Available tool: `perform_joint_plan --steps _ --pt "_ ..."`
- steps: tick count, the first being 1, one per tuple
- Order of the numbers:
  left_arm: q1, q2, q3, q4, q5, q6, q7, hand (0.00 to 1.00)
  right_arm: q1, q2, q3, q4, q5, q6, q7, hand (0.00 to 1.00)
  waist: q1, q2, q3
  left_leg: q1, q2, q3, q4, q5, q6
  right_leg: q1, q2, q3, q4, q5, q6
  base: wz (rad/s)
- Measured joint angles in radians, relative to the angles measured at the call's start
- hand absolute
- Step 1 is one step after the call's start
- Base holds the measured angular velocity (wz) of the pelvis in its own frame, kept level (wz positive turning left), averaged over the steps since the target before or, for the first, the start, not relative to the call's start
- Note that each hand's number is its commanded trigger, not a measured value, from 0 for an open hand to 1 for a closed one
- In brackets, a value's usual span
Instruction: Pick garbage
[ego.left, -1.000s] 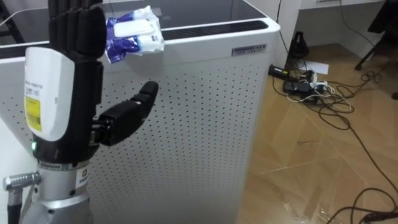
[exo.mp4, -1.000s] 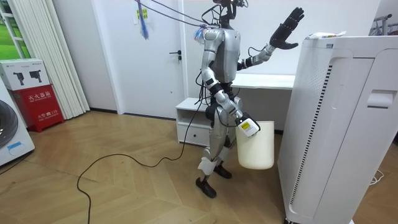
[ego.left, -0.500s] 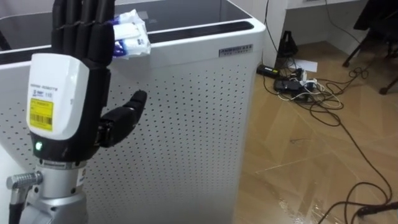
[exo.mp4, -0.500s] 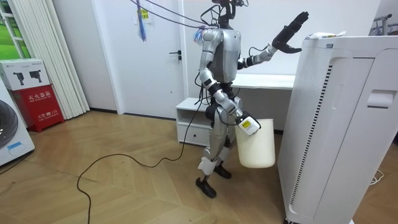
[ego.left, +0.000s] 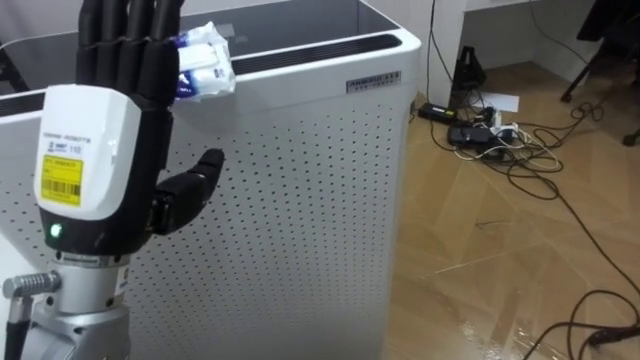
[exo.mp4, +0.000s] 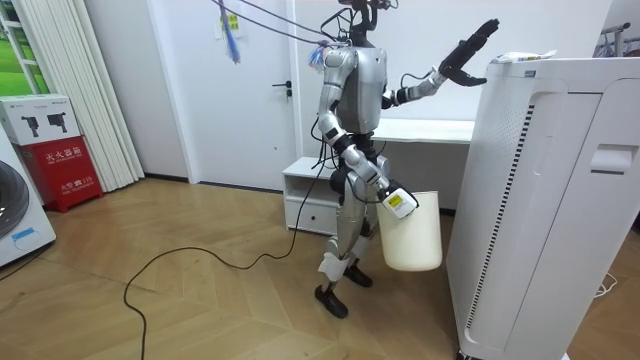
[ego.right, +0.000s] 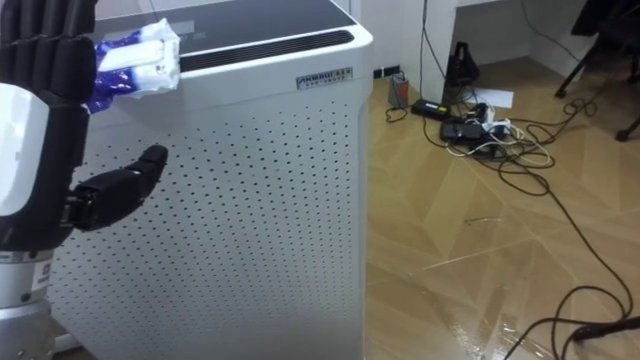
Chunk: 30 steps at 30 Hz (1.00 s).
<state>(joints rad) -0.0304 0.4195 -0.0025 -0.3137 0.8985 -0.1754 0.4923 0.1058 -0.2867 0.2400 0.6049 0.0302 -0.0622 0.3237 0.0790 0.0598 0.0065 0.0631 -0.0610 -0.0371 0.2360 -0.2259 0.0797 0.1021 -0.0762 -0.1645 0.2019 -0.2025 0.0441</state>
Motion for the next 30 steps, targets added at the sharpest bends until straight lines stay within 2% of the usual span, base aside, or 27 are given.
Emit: perform_joint_plan --steps 4,8,13,19,28,30 --pt "0.0 0.014 0.0 0.015 0.0 0.021 0.0 0.0 0.0 0.0 0.0 0.0 0.0 0.007 -0.004 1.0 -0.004 0.008 0.0043 -0.003 0.0 0.001 0.0 0.0 0.0 -0.004 0.0 0.0 0.0 0.0 0.0 0.0" --pt "-0.01 0.028 0.0 0.021 0.0 0.028 -0.002 0.0 0.0 0.0 0.0 0.0 0.001 0.02 -0.004 1.0 -0.003 0.015 0.0044 -0.002 0.0 0.001 -0.001 0.0 0.0 -0.004 0.0 0.003 0.0 0.0 0.0 0.0" --pt "-0.039 0.031 0.0 0.041 0.0 0.05 -0.01 0.0 0.002 0.0 0.001 0.0 0.0 0.021 -0.004 1.0 -0.012 0.018 0.0035 0.001 0.0 0.002 -0.004 0.0 0.0 -0.001 0.0 0.003 -0.001 0.0 0.0 0.0" --pt "-0.039 0.032 0.0 0.084 0.001 0.089 -0.068 0.0 0.002 -0.001 0.0 0.0 0.0 0.033 -0.016 1.0 -0.023 0.019 0.0029 0.004 0.0 0.005 -0.004 0.0 0.0 0.001 0.001 0.007 -0.001 0.0 0.0 0.0" --pt "-0.041 0.034 0.001 0.094 -0.003 0.144 -0.17 0.0 0.008 -0.028 0.0 0.0 0.0 0.043 -0.006 1.0 -0.029 0.032 0.0025 0.003 0.001 0.006 -0.004 0.0 0.0 0.002 0.001 0.006 -0.001 0.0 0.0 0.0" --pt "-0.07 0.034 0.0 0.13 -0.003 0.147 -0.201 0.0 0.008 -0.028 0.0 0.0 -0.005 0.045 -0.006 1.0 -0.032 0.035 0.0034 0.001 0.001 0.008 -0.003 0.0 0.0 0.0 0.002 0.006 0.0 0.0 0.0 0.0"
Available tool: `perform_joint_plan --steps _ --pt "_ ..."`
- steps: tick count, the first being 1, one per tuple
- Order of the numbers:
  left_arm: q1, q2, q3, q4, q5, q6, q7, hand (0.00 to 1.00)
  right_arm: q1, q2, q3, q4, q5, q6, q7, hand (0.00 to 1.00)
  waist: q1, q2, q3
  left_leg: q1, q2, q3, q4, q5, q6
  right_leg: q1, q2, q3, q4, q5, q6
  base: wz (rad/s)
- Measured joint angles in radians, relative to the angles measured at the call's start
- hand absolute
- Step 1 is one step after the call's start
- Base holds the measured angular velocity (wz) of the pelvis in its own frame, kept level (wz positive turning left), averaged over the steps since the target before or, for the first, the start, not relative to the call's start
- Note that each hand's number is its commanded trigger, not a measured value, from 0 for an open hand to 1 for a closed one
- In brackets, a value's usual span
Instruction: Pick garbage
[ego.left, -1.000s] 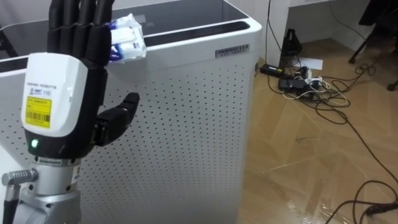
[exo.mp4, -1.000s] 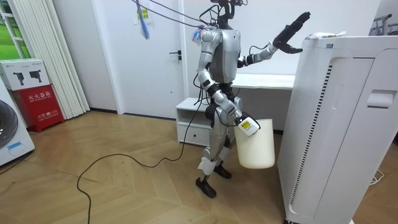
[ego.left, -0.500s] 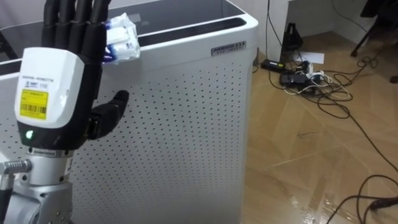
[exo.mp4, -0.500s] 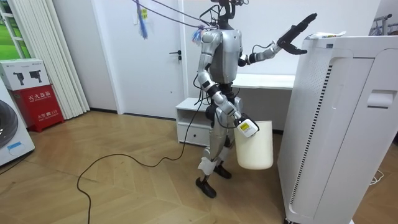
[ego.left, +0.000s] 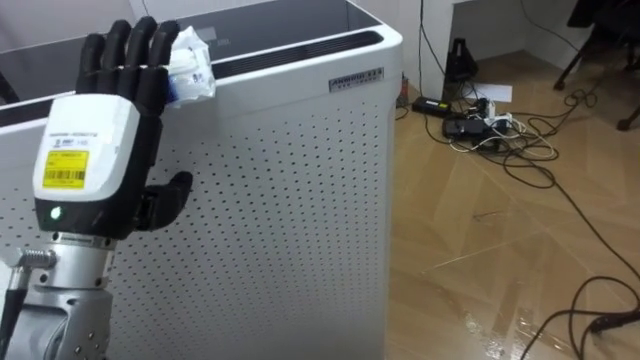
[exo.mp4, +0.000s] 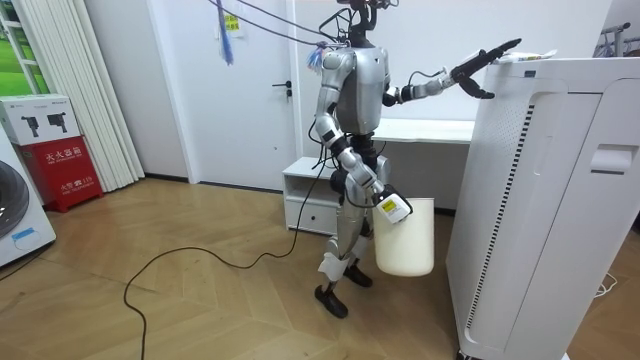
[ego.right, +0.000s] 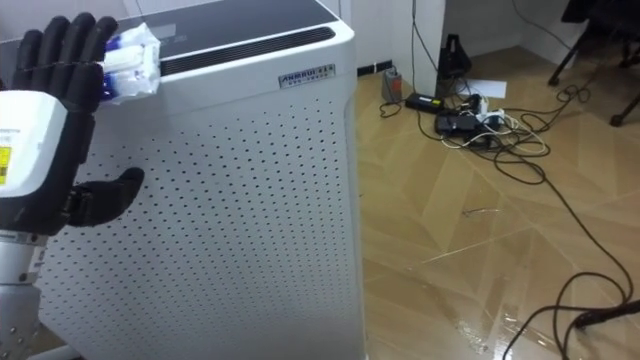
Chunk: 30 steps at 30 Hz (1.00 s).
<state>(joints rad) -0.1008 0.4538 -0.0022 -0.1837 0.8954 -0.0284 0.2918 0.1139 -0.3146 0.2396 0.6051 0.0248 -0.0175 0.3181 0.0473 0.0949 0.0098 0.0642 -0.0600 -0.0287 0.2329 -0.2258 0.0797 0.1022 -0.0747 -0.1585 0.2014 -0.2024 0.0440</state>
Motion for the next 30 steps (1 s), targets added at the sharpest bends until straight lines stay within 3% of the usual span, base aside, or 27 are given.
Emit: perform_joint_plan --steps 1,2,3,4,11,16,19,30 --pt "-0.013 0.0 0.0 0.017 0.0 0.001 -0.003 0.0 0.0 0.001 0.0 0.0 -0.001 0.001 0.0 1.0 0.0 0.001 0.0001 0.0 0.0 0.001 0.0 0.0 0.0 0.0 0.0 0.0 0.0 0.0 0.0 0.0" --pt "-0.029 0.002 0.001 0.027 -0.002 0.006 -0.017 0.38 0.0 0.002 0.0 0.0 -0.002 0.007 0.002 1.0 0.0 0.002 -0.0003 -0.001 0.0 0.001 0.0 0.0 0.0 -0.001 0.001 0.0 0.001 0.0 0.0 0.0" --pt "-0.033 0.005 0.0 0.027 -0.002 0.006 -0.032 0.61 0.0 0.001 0.0 0.0 -0.004 0.016 0.002 1.0 0.0 0.003 -0.0012 0.0 0.001 0.001 0.0 0.0 0.0 -0.001 0.001 0.0 0.001 0.0 0.0 0.0" --pt "-0.033 0.005 0.0 0.028 -0.001 0.007 -0.039 1.0 0.0 0.001 0.0 0.0 -0.005 0.021 0.002 1.0 0.0 0.004 -0.0018 0.0 0.001 0.002 0.0 0.0 0.0 -0.001 0.001 0.001 0.002 0.0 0.0 0.0" --pt "-0.07 0.005 0.003 0.089 -0.002 0.008 -0.067 1.0 0.0 0.0 -0.009 0.0 -0.065 0.055 0.018 1.0 0.003 0.005 -0.0002 0.003 0.004 0.005 -0.003 0.004 -0.006 -0.001 0.004 0.004 0.012 0.002 -0.004 0.0" --pt "-0.123 0.005 0.02 0.127 -0.079 0.025 -0.088 1.0 -0.003 -0.012 -0.012 -0.013 -0.073 0.095 0.025 1.0 0.011 0.011 -0.004 0.003 0.008 0.01 -0.013 0.014 -0.012 -0.008 0.007 0.004 0.019 0.007 -0.011 -0.03" --pt "-0.132 0.028 0.035 0.126 -0.077 0.028 -0.106 1.0 -0.003 -0.012 -0.016 -0.041 -0.073 0.119 0.025 1.0 0.008 0.012 -0.0042 0.001 0.012 0.014 -0.016 0.02 -0.018 -0.014 0.011 0.007 0.019 0.01 -0.016 -0.04" --pt "-0.177 0.037 0.056 0.129 -0.107 0.052 -0.079 1.0 -0.006 -0.012 -0.026 -0.052 -0.072 0.123 0.018 1.0 -0.001 0.015 -0.0042 0.014 0.014 0.01 -0.035 0.038 -0.027 -0.01 0.016 0.006 0.016 0.011 -0.024 0.0"
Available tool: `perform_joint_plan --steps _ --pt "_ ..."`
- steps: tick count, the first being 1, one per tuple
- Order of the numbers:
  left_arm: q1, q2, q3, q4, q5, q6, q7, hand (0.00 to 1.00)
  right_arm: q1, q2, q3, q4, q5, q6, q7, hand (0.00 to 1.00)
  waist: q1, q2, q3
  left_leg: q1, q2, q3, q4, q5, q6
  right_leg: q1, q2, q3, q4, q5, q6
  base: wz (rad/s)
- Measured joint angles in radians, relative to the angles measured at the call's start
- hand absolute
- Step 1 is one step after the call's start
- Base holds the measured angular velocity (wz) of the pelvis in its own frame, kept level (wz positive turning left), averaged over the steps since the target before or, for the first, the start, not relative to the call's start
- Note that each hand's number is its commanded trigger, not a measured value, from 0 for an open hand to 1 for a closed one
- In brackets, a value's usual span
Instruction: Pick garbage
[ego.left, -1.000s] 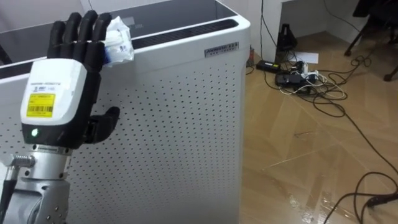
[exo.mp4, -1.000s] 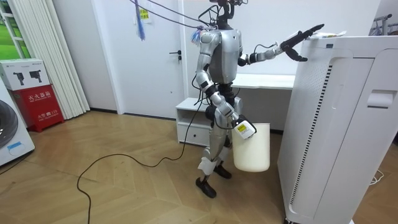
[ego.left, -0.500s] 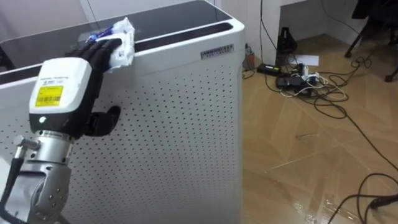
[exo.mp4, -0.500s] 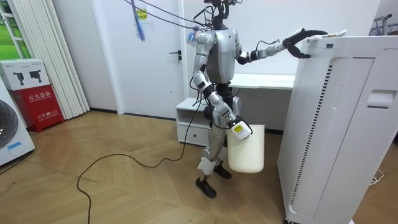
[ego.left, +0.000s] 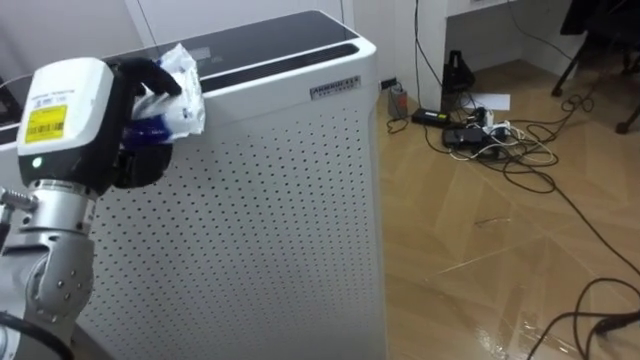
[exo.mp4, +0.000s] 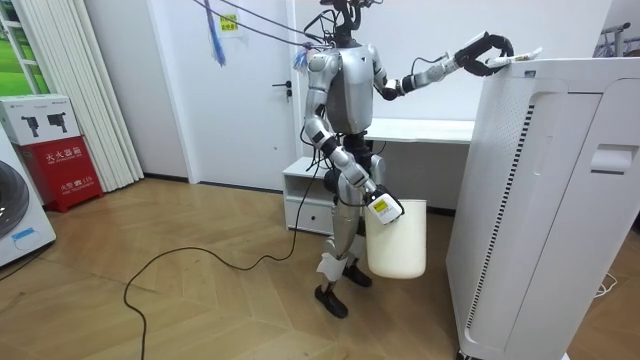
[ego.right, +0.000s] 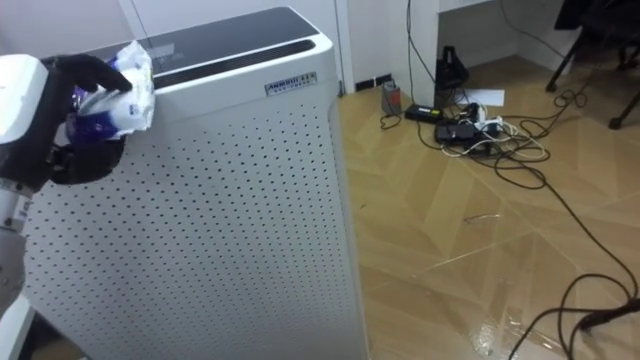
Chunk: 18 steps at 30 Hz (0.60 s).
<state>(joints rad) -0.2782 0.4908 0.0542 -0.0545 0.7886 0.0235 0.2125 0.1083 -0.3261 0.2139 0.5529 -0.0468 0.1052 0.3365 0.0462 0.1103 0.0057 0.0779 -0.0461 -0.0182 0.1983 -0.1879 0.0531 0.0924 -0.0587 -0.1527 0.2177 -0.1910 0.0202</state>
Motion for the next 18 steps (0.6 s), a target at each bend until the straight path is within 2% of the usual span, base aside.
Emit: perform_joint_plan --steps 5,10,13,18 --pt "0.006 0.0 0.008 -0.045 0.009 0.02 0.012 1.0 0.002 0.005 0.0 0.002 0.001 0.0 -0.025 1.0 -0.013 -0.002 0.007 -0.001 0.001 0.0 -0.004 0.0 0.0 0.005 -0.001 0.001 -0.013 0.0 0.001 0.01" --pt "0.011 -0.001 0.009 -0.162 0.012 0.018 -0.02 1.0 0.002 0.009 0.0 0.0 0.001 -0.003 -0.025 1.0 0.006 -0.01 0.0052 -0.02 0.001 0.002 -0.005 0.0 0.0 -0.017 -0.001 -0.002 -0.015 0.0 0.001 0.03" --pt "0.011 -0.001 -0.019 -0.217 0.014 -0.001 -0.028 1.0 0.002 0.009 0.0 0.0 0.009 -0.011 -0.023 1.0 0.012 -0.011 0.0037 -0.03 -0.001 0.003 0.001 0.0 0.0 -0.022 -0.006 -0.006 -0.013 0.001 0.001 0.05" --pt "0.011 -0.001 -0.077 -0.304 0.005 -0.058 -0.028 1.0 0.001 0.022 0.009 0.0 0.01 -0.049 -0.034 1.0 0.014 -0.01 0.0035 -0.033 -0.002 -0.001 0.0 0.0 0.0 -0.021 -0.011 -0.019 -0.017 0.001 0.001 0.03"
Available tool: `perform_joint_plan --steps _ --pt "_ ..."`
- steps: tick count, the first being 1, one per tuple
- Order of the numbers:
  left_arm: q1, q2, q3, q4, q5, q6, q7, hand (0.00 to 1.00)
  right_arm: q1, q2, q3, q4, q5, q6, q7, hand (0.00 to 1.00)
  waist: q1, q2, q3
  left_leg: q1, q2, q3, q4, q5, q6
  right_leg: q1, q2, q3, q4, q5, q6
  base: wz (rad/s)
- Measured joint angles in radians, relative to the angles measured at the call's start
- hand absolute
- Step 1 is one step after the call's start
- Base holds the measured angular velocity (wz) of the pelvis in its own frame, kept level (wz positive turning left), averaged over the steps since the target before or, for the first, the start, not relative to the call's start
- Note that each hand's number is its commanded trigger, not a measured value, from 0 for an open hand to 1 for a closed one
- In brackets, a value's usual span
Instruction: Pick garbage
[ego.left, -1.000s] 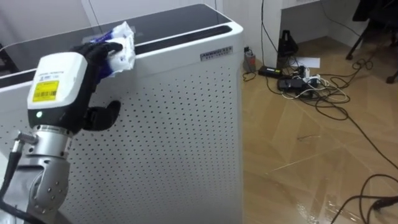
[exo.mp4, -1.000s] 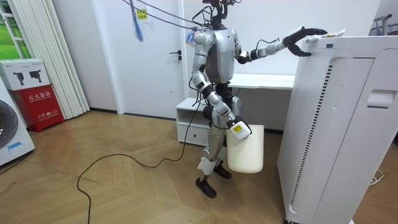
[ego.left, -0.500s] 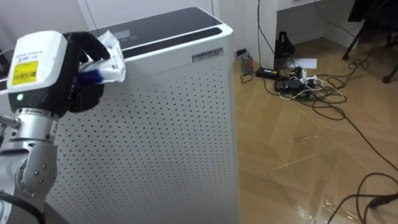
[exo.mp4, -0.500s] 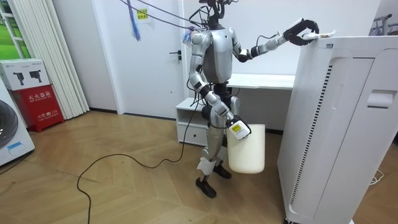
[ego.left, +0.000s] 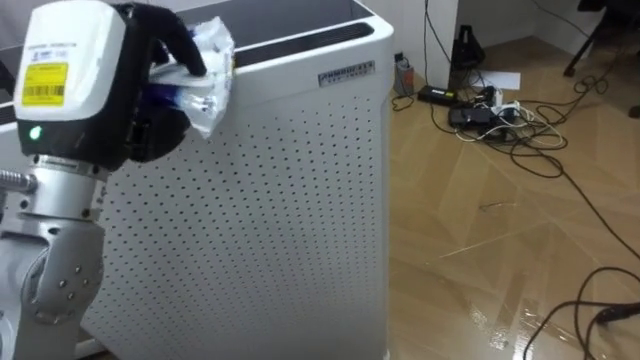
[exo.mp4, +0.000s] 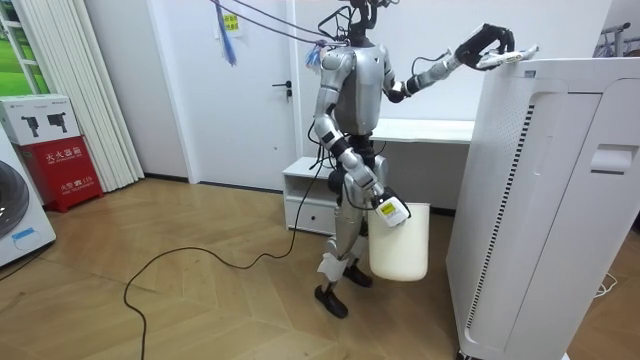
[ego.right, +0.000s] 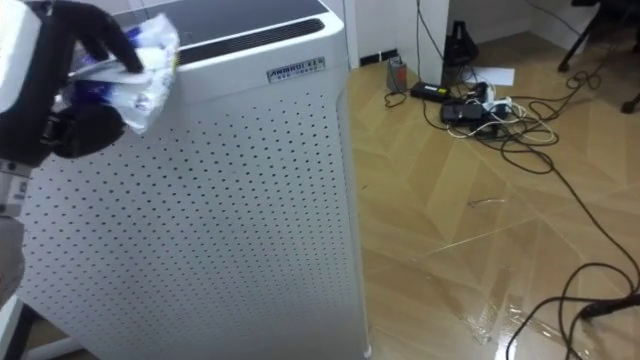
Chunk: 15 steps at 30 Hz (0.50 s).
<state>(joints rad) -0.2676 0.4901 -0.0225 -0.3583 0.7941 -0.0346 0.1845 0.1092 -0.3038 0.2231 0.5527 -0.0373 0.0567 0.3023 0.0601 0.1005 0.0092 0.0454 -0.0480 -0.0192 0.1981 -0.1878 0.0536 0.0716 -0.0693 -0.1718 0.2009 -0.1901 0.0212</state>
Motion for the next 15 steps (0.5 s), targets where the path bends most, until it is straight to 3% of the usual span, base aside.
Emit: perform_joint_plan --steps 2,6,10,15 --pt "0.0 0.0 -0.026 -0.064 -0.019 -0.019 -0.001 1.0 0.0 0.001 0.014 0.0 0.003 -0.018 -0.001 1.0 -0.002 0.0 -0.0002 0.001 0.0 0.001 0.0 0.0 0.0 0.0 -0.001 -0.005 0.0 0.0 0.0 0.0" --pt "-0.001 0.0 -0.034 -0.165 -0.039 -0.097 -0.002 1.0 0.001 0.007 0.036 -0.009 0.003 -0.039 0.002 1.0 -0.002 0.001 -0.0008 0.008 0.001 0.005 -0.002 0.0 0.0 0.006 0.0 0.003 -0.001 0.0 0.0 -0.02" --pt "-0.008 0.0 -0.067 -0.216 -0.058 -0.134 -0.002 1.0 0.0 0.008 0.05 -0.008 0.031 -0.056 0.002 1.0 -0.003 0.001 -0.0005 0.021 -0.001 0.002 -0.002 0.0 0.0 0.027 0.0 -0.001 -0.016 0.0 0.0 0.03" --pt "-0.011 -0.001 -0.111 -0.28 -0.086 -0.213 -0.002 1.0 0.001 0.008 0.07 -0.006 0.04 -0.064 -0.025 1.0 0.0 0.006 -0.0009 0.016 0.001 -0.009 -0.001 0.0 0.0 0.026 0.004 -0.009 -0.015 0.0 0.0 0.07"
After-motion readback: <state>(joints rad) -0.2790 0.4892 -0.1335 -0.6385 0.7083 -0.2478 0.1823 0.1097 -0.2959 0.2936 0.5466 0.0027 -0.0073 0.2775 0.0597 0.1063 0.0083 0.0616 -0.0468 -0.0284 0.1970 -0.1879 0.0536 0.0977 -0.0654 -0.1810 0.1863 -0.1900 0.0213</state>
